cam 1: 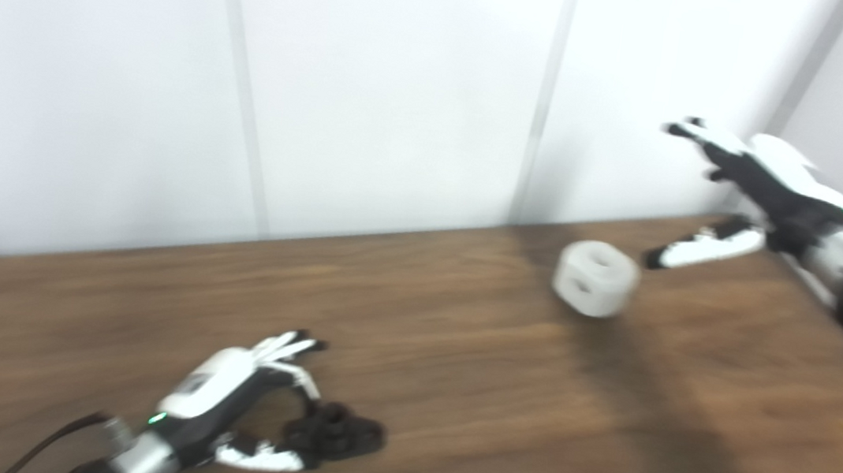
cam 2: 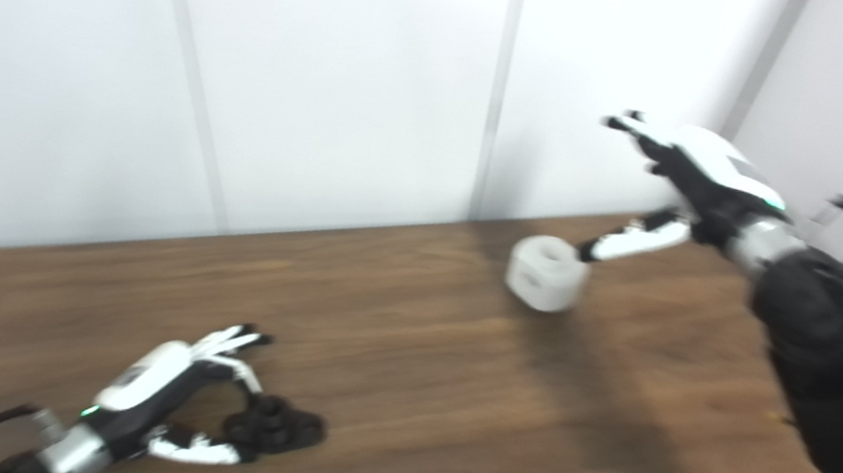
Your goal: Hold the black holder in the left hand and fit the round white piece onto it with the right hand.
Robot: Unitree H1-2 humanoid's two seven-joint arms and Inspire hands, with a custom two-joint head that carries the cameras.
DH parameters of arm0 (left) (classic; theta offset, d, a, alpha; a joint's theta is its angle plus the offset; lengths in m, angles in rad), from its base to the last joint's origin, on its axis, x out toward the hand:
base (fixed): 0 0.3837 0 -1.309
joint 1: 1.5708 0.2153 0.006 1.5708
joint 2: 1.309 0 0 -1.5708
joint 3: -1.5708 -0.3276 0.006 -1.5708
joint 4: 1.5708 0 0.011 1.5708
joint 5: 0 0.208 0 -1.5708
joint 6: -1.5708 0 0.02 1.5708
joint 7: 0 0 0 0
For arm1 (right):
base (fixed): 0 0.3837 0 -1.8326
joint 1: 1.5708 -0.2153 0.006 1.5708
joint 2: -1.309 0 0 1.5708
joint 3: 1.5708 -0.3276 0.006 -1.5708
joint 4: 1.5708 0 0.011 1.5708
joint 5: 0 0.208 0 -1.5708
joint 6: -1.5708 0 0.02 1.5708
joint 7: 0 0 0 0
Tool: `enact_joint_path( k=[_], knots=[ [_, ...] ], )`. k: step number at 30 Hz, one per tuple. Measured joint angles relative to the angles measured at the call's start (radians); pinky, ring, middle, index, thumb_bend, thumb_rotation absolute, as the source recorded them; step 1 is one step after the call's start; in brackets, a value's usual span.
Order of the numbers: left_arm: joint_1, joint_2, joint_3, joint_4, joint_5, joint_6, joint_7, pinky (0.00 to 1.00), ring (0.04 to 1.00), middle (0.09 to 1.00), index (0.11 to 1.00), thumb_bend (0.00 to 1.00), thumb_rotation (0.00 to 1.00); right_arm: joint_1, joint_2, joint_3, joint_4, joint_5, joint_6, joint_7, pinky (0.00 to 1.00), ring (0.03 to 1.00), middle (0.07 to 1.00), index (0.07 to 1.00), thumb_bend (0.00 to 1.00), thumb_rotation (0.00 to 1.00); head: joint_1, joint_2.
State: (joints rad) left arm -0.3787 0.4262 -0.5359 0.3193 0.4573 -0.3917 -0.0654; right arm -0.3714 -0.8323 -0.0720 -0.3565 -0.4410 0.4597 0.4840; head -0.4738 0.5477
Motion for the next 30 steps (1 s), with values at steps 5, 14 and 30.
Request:
enact_joint_path(
  k=[5,14,30],
  knots=[
    [0.005,-0.003,0.006,0.008,-0.003,-0.018,0.001,1.0,1.0,0.943,0.482,0.52,0.06,-0.004,0.021,-0.014,0.014,-0.075,0.005,0.065,0.81,0.997,1.0,0.929,1.0,0.42,-0.019,-0.014],
    [0.012,-0.003,0.016,0.01,-0.003,-0.029,0.001,1.0,1.0,0.945,0.482,0.52,0.06,-0.005,0.149,-0.063,0.083,-0.268,0.007,0.119,0.79,0.974,1.0,0.912,1.0,0.47,-0.037,-0.029],
    [0.022,-0.003,0.032,0.026,-0.005,-0.062,0.005,1.0,1.0,0.942,0.482,0.52,0.06,-0.032,0.326,-0.1,0.21,-0.391,0.008,-0.021,0.77,0.932,1.0,0.922,1.0,0.61,-0.043,-0.025]
  ],
)
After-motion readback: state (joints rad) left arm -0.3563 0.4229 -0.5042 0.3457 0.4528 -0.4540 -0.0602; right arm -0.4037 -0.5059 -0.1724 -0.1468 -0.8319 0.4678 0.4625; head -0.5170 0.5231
